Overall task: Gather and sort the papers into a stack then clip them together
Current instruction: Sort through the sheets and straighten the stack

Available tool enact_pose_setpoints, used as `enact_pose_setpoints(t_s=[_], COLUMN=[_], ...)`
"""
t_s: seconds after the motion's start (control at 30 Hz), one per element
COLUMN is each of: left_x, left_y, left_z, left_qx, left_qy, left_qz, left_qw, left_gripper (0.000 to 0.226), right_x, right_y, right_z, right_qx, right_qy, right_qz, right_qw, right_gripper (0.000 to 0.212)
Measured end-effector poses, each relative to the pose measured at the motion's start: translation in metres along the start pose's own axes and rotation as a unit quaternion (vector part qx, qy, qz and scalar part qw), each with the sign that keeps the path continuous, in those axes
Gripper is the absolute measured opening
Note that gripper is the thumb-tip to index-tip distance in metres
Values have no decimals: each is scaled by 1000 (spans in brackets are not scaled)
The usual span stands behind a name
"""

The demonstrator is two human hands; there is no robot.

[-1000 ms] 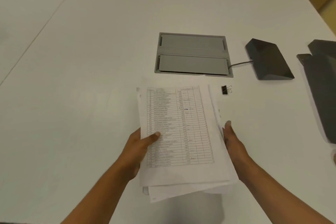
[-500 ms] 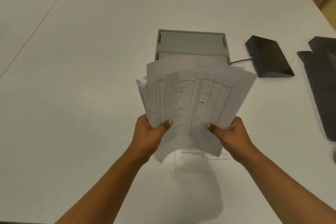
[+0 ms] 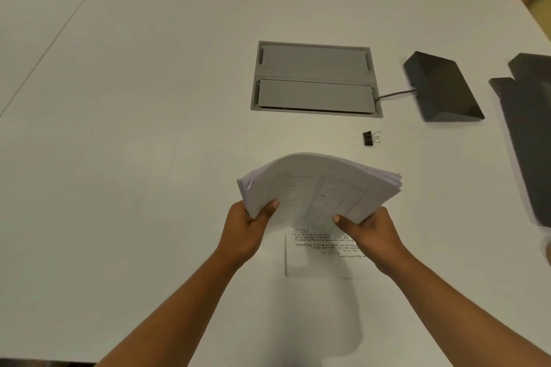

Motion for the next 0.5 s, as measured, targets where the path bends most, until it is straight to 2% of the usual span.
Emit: enact_pose_setpoints(t_s=[0.07,0.1,0.2,0.3,0.4,0.5], left_x=[-4,-6,-8,-13,-20,-29], left_y=[-5,-9,-23,-39,-52,-60], left_z=[0,0,0,-1,-8,-14], left_qx=[11,17,39,51,34,32], left_qy=[-14,-20,-36,-61,-83,-113], left_qz=[11,12,-8,-56,-76,-64], left_qw=[1000,1000,999,995,993,991], left_gripper=[9,6,11,11,21,24], right_x=[11,18,40,67,85,93], right_y=[-6,-10,-21,-28,-23,-14], right_z=[2,4,6,3,-1,-3], right_qx=[-15,-20,44,120,110,104], right_qy=[21,38,122,220,305,324], right_qz=[-38,-77,-160,-235,-314,-371], right_qw=[999,996,979,939,893,864], right_gripper=[41,49,71,68,79,88])
Point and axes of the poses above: each hand's wrist, its own z-axis towards the middle knuckle, its own y-axis out of the palm, x = y × z, the point moved 1 cm from there along z, towards the middle knuckle, and after that the axes turned 12 degrees about -x, right-handed, at the moved point
